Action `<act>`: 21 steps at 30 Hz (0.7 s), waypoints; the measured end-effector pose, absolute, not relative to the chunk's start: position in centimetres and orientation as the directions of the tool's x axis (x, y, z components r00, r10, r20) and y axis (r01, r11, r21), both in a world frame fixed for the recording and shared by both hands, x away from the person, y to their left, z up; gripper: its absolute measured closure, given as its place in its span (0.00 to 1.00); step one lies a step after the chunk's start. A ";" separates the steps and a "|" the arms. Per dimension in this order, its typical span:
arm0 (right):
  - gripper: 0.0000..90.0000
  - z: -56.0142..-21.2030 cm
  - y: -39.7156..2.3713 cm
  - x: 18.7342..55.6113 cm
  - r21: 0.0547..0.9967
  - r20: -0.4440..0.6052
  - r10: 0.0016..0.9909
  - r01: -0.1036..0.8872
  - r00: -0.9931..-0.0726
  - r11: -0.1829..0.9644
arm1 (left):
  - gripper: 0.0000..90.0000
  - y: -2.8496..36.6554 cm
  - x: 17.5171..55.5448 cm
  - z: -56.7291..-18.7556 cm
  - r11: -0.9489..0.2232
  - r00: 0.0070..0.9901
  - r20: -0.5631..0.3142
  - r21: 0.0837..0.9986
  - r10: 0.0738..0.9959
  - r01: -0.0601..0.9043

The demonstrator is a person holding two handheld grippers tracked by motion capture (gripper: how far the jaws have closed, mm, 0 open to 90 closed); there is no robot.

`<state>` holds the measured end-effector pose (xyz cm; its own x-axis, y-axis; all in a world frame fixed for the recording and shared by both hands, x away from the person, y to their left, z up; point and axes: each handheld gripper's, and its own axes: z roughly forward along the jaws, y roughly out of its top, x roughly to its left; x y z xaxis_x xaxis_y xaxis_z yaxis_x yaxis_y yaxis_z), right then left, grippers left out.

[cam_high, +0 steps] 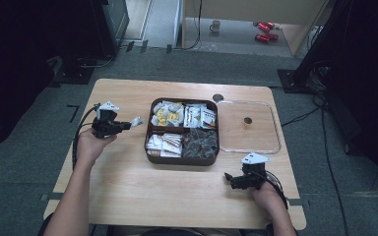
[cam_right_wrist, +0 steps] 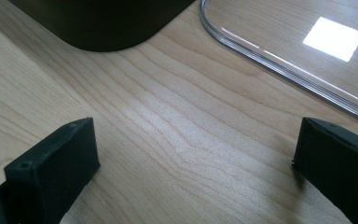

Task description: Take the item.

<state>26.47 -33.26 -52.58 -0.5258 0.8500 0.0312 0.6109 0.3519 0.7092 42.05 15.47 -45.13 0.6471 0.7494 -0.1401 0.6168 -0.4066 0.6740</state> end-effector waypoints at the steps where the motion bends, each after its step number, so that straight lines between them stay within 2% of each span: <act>1: 0.00 -52.6 -33.3 26.5 0.709 0.031 0.850 0.611 -0.526 0.352 | 0.99 15.5 42.1 -45.3 -0.409 0.645 -0.139 0.668 0.752 0.621; 21: 0.00 -52.6 -33.3 26.5 0.709 0.031 0.850 0.611 -0.526 0.352 | 0.99 15.2 43.5 -48.4 -0.422 0.627 -0.158 0.613 0.763 0.668</act>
<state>26.47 -33.26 -52.58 -0.5257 0.8501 0.0313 0.6107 0.3516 0.7095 43.45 15.17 -48.39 0.6267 0.7631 -0.1578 0.6680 -0.4218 0.6131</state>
